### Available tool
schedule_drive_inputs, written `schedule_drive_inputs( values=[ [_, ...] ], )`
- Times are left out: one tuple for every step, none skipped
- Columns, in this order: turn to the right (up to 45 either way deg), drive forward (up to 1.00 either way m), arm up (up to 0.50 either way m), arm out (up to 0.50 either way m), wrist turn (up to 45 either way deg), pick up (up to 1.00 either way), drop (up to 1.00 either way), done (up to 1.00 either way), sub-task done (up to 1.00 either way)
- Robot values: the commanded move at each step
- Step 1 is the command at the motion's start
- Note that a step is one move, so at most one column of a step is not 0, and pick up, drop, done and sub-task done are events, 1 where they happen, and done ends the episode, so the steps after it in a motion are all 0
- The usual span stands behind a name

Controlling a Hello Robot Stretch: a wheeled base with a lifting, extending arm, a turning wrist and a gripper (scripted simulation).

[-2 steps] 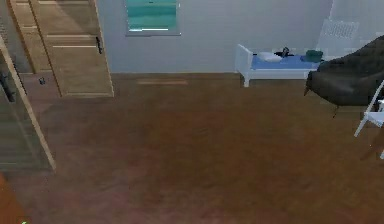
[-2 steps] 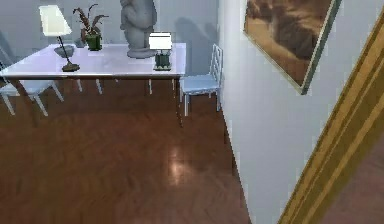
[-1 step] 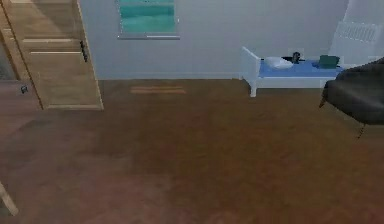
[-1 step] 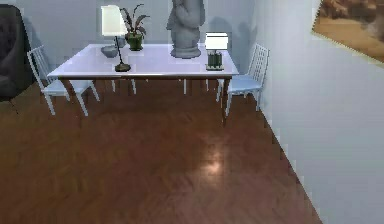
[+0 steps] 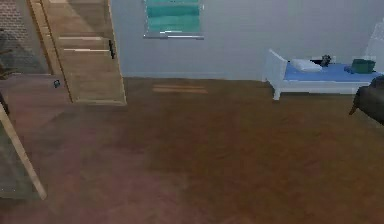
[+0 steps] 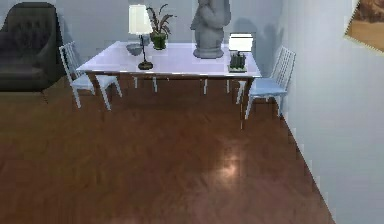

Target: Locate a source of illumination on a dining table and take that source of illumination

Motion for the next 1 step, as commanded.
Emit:
schedule_drive_inputs(
  values=[
    [0.0, 0.45, 0.0, 0.0, 0.0, 0.0, 0.0, 0.0, 0.0]
  ],
)
